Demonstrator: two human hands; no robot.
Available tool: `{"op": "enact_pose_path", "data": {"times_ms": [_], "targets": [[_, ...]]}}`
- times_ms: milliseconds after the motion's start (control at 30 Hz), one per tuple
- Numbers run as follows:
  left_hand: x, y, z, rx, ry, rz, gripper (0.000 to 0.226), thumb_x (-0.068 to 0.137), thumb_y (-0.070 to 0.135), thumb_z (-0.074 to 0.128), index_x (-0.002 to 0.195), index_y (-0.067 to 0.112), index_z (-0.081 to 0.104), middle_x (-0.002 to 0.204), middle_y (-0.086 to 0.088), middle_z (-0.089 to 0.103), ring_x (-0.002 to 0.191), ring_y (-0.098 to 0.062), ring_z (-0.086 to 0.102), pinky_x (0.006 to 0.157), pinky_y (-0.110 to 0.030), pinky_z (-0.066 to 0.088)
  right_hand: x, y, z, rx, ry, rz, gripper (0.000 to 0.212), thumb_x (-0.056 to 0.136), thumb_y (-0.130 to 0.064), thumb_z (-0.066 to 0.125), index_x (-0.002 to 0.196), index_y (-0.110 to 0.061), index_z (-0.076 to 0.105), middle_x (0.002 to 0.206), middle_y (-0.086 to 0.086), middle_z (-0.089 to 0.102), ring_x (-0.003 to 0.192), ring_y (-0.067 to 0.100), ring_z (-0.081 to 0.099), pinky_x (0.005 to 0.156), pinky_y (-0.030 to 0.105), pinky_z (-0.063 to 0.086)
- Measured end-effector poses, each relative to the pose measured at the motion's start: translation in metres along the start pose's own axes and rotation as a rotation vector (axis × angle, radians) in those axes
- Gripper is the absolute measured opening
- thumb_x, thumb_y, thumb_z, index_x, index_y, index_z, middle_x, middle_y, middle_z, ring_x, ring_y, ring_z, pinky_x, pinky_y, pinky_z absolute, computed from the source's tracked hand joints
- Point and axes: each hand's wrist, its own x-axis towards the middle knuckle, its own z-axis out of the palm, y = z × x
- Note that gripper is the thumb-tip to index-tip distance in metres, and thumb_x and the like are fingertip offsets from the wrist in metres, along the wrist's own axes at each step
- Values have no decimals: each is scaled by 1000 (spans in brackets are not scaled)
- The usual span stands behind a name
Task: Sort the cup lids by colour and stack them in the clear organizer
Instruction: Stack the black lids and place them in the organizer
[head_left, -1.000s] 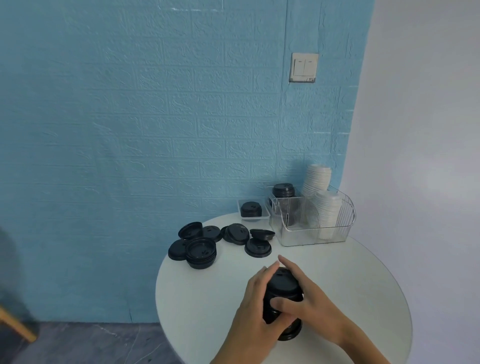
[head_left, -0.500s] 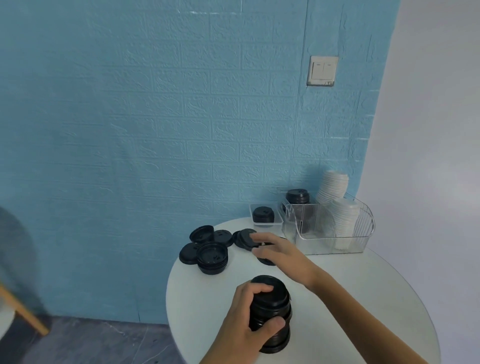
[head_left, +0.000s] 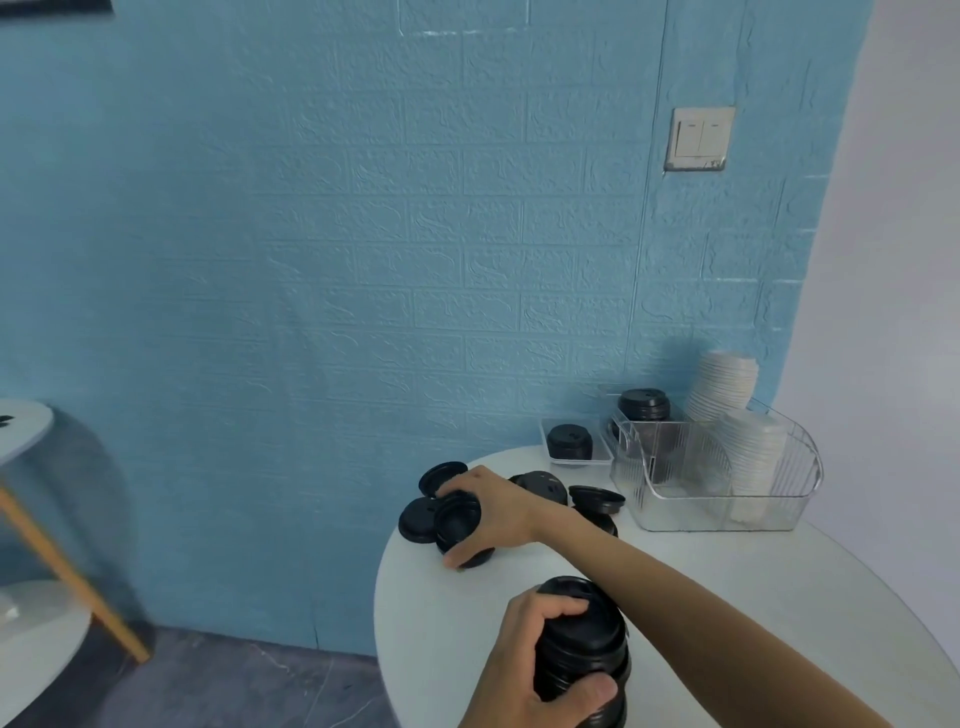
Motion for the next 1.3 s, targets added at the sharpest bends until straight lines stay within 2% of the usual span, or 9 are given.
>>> {"op": "enact_pose_path", "data": {"times_ms": [200,367,467,567,667,800,967,1200,1300], "targets": [[-1,-2,0,-6,28,23,57,72,58,77,122,61,49,140,13,48,129,3,51,106,-20,43,-5,7,2,-168,-43,-13,83,66,-47,91,138,-34,52,135,-4,44,123,21,48,108,37,42],[-2,1,-1,-11,19,12,58,71,60,76,121,62,47,142,15,45,127,2,53,104,-19,45,-36,28,-5,-211,-85,26,98,69,-50,90,152,-27,44,143,-8,37,132,15,44,115,31,36],[-2,3,0,-3,27,14,59,69,62,74,121,62,45,142,15,45,128,3,50,106,-19,43,-58,41,-10,-246,-57,48,91,78,-46,84,154,-23,42,144,-6,37,131,16,45,113,29,34],[-3,3,1,-8,24,7,58,69,59,74,119,63,46,139,16,47,127,2,51,105,-18,43,-80,50,-14,-224,1,91,76,81,-45,78,148,-22,49,138,-8,42,125,18,49,111,33,36],[-3,2,0,-12,28,8,57,70,56,75,121,58,51,139,16,48,127,2,51,105,-18,42,-103,56,-14,-121,126,123,52,78,-50,74,123,-27,64,117,-11,58,105,11,58,99,31,46],[-3,1,0,-24,18,-13,62,71,55,76,127,43,53,138,15,48,125,3,52,103,-17,43,-127,68,-7,-5,297,158,38,75,-50,69,108,-39,56,94,-15,68,88,4,64,87,32,55],[-4,2,0,-42,12,-42,62,68,54,76,125,48,53,137,15,50,123,1,54,106,-24,46,-142,76,6,11,350,106,37,78,-60,65,103,-32,58,95,-9,69,92,15,63,88,39,54],[-3,5,1,-14,20,-39,57,66,57,75,117,63,48,136,17,49,123,1,54,106,-24,46,-147,77,23,68,458,47,20,87,-42,69,100,-32,59,94,-16,69,90,8,65,83,41,55],[-3,4,2,-2,57,-30,58,66,58,74,117,64,47,138,19,44,126,8,48,104,-13,41,-152,69,16,258,534,35,25,90,-29,75,111,-28,61,100,-11,73,97,9,69,94,37,55]]}}
